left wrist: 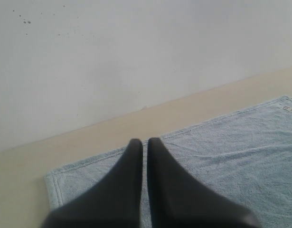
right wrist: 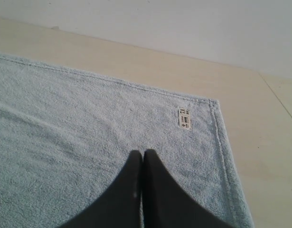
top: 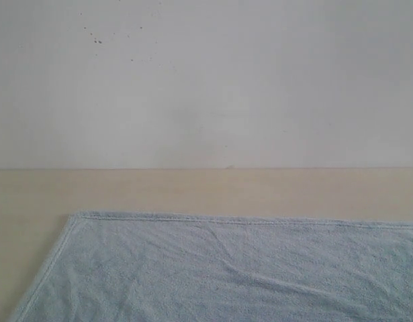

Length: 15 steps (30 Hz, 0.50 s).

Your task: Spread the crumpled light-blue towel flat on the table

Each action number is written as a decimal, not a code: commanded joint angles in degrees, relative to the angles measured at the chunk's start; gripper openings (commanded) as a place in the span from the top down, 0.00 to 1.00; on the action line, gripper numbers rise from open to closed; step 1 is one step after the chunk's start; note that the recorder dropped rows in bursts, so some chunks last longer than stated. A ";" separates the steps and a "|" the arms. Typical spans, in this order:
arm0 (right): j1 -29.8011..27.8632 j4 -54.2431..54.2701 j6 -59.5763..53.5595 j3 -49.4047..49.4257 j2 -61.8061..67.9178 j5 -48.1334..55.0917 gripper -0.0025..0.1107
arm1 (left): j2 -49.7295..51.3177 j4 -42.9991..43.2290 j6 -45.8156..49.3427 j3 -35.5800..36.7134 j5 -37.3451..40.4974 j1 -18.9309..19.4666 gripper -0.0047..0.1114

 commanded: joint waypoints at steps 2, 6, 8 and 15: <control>-0.19 -0.34 -0.22 -0.03 -0.28 -0.03 0.98 | -0.14 2.74 -0.23 0.18 0.12 -0.21 0.93; -0.19 -0.34 -0.22 -0.03 -0.28 -0.03 0.98 | -0.14 11.77 -1.63 0.18 0.08 0.51 0.93; -0.19 -0.34 -0.22 -0.03 -0.28 -0.03 0.98 | -0.14 22.15 -15.61 -0.11 0.19 2.70 0.93; -0.19 -0.34 -0.22 -0.03 -0.28 -0.03 0.98 | -0.14 45.97 -58.02 5.46 -3.49 9.75 0.93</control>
